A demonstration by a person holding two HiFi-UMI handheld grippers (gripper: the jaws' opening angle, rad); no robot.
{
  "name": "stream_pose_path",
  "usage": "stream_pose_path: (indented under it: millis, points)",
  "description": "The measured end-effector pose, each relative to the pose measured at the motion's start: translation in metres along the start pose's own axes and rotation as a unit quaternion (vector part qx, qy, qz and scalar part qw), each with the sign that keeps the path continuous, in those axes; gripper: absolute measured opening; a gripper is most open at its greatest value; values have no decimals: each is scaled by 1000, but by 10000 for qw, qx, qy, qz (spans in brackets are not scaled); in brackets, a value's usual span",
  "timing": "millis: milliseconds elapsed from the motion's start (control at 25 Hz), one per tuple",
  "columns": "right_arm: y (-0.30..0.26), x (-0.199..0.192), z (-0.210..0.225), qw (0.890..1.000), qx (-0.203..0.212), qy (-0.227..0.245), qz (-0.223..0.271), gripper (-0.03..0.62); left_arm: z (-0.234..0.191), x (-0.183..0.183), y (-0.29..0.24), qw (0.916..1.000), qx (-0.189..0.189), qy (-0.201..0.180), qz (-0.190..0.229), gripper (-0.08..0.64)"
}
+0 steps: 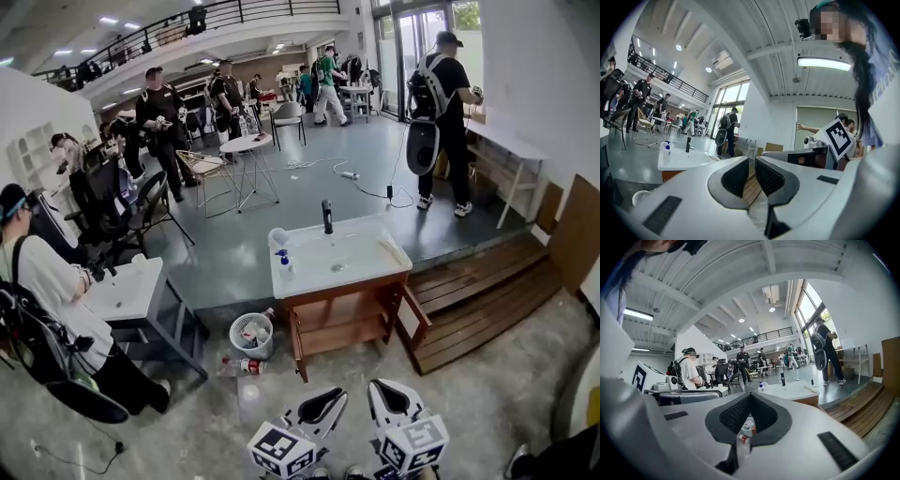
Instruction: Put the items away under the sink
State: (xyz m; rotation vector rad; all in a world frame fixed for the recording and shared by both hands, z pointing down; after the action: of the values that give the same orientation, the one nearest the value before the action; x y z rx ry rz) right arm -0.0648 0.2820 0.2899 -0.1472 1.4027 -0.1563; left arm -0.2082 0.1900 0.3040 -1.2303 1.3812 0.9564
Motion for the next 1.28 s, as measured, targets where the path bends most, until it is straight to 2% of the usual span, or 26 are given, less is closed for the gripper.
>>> stream_pose_path:
  millis: [360,520,920,1280]
  points:
    - [19,7,28,9999,105,14,-55,6,21,9,-28,10000,45,32,-6,48]
    - [19,-6,47,9998,155,-44,-107,6,22,-5,-41,9999,145,4,-80,48]
    - [-1,-22,80,9988,366,-222,-257,6,3,-16,-59,9983,475,53,-327,48]
    - [-53,-15,112,9988,216,-124,-421,6,-46,-15,-109,9989,265,81,-374,48]
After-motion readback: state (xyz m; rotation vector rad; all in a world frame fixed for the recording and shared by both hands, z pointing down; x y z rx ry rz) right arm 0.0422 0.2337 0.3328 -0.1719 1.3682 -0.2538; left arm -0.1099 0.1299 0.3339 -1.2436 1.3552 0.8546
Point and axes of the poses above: the fingertips, and each gripper's own axes: y backward along the fingers, z to its right, x out of its top, the point moved 9 cm from there along y, backward along the fingers, and after that the axes turned 1 degree about x, right-handed, at the moved point
